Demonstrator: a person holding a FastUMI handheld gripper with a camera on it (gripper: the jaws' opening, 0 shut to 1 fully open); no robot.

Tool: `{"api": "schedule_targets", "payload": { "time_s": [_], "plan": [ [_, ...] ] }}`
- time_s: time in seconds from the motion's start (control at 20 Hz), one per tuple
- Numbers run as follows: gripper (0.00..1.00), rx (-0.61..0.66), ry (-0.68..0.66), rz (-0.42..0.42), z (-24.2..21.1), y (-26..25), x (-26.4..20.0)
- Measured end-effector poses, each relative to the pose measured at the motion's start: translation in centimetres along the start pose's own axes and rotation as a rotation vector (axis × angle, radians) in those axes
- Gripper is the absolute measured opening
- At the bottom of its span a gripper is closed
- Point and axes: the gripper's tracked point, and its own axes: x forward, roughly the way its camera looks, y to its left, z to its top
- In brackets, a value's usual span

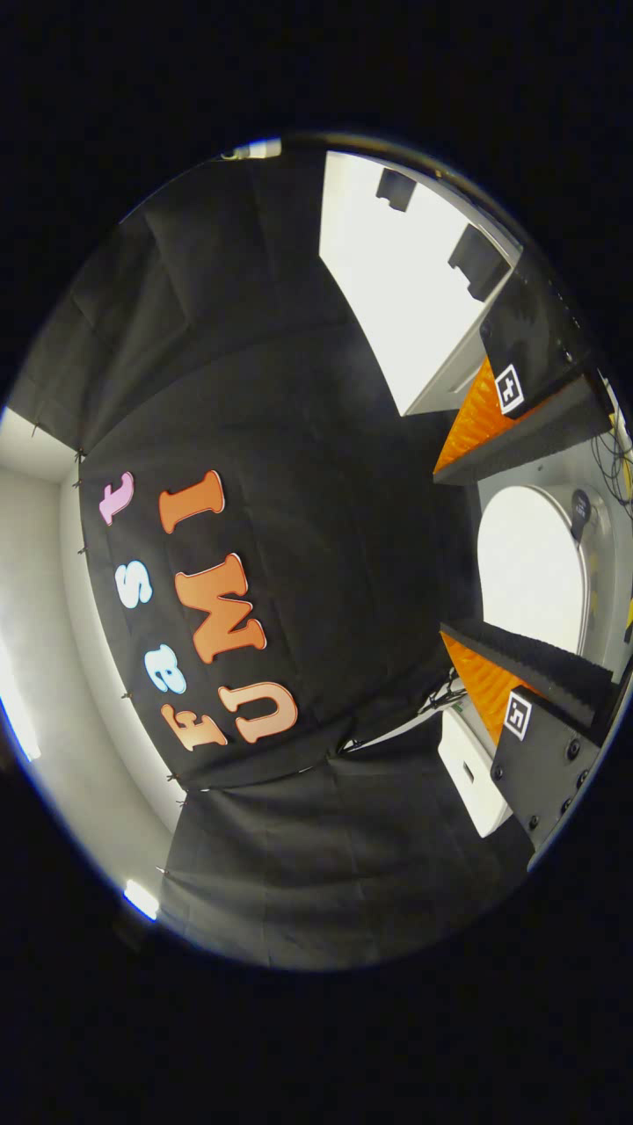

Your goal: Open the toilet lid.

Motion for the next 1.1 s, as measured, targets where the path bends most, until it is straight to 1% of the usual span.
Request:
{"api": "schedule_targets", "payload": {
  "time_s": [0.05, 0.15, 0.25, 0.3, 0.4, 0.5, 0.6, 0.65, 0.7, 0.8, 1.0, 1.1],
  "plan": [
    [0.98, 0.027, 0.0, 0.009, -0.7, 0.9, 0.0],
    [0.98, 0.055, 0.03, 0.024, -3.5, 2.6, -0.2],
    [0.98, 0.095, 0.115, 0.05, -7.6, 3.8, -0.3],
    [0.98, 0.109, 0.154, 0.061, -9.6, 4.0, -0.3],
    [0.99, 0.141, 0.184, 0.062, -12.3, 3.3, -0.1],
    [0.98, 0.211, 0.195, 0.052, -13.8, 1.9, 0.6],
    [0.98, 0.294, 0.154, 0.032, -14.6, 0.0, 2.0],
    [0.98, 0.322, 0.233, 0.019, -16.8, -0.6, 1.0],
    [0.98, 0.35, 0.268, -0.006, -18.7, -1.6, 0.8],
    [0.98, 0.408, 0.309, -0.039, -20.3, -3.3, 0.5],
    [0.99, 0.523, 0.401, -0.064, -24.1, -4.6, 0.5],
    [0.98, 0.588, 0.424, -0.076, -25.5, -5.0, 0.8]
  ]
}}
